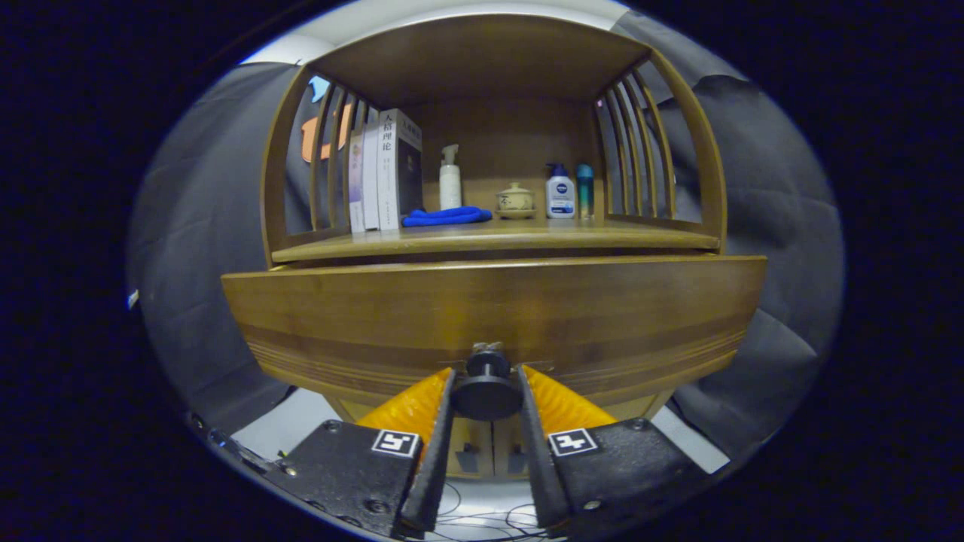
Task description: Pull open the drawer, take out the items inside it, and place them on the countertop above the cabinet.
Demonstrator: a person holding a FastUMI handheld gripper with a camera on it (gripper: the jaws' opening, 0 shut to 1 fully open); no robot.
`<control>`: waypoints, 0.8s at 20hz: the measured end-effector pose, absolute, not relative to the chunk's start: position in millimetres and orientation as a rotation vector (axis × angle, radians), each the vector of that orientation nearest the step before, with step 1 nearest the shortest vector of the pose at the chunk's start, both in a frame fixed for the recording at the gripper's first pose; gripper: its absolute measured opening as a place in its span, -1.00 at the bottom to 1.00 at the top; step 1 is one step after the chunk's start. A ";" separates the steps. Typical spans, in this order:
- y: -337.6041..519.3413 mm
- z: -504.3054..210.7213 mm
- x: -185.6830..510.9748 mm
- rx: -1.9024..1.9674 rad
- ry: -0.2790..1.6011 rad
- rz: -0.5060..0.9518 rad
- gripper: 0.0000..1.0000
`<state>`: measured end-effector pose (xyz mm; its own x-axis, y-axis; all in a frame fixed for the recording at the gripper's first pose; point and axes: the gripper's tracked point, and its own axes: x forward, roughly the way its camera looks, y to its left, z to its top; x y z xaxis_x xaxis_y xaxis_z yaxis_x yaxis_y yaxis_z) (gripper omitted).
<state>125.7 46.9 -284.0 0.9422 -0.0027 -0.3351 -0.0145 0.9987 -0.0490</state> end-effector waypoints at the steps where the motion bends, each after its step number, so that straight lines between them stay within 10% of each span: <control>1: 48.1 -284.1 125.5 -0.044 0.344 0.005 -0.09; 16: 46.4 -286.7 107.6 -0.068 0.371 0.059 -0.36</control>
<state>107.6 46.4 -286.7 0.9304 0.0450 -0.3639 -0.0700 0.9960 -0.0556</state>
